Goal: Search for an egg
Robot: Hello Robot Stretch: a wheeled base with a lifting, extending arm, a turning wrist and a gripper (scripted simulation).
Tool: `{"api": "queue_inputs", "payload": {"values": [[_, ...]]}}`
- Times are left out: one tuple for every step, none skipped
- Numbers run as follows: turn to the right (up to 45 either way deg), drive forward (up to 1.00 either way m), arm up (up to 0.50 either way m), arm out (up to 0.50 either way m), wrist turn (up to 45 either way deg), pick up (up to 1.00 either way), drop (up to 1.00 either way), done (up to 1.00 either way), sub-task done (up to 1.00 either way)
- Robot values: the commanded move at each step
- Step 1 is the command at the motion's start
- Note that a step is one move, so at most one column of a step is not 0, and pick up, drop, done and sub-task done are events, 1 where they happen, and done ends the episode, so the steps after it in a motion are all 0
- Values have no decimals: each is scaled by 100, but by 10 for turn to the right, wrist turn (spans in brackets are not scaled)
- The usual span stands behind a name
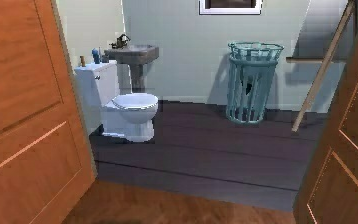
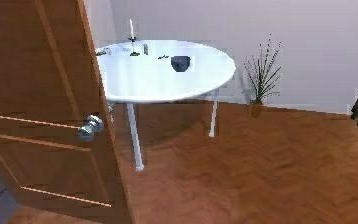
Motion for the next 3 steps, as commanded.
{"api": "queue_inputs", "payload": {"values": [[180, 0, 0, 0, 0, 0, 0, 0, 0], [0, 100, 0, 0, 0, 0, 0, 0, 0], [60, 0, 0, 0, 0, 0, 0, 0, 0]]}}
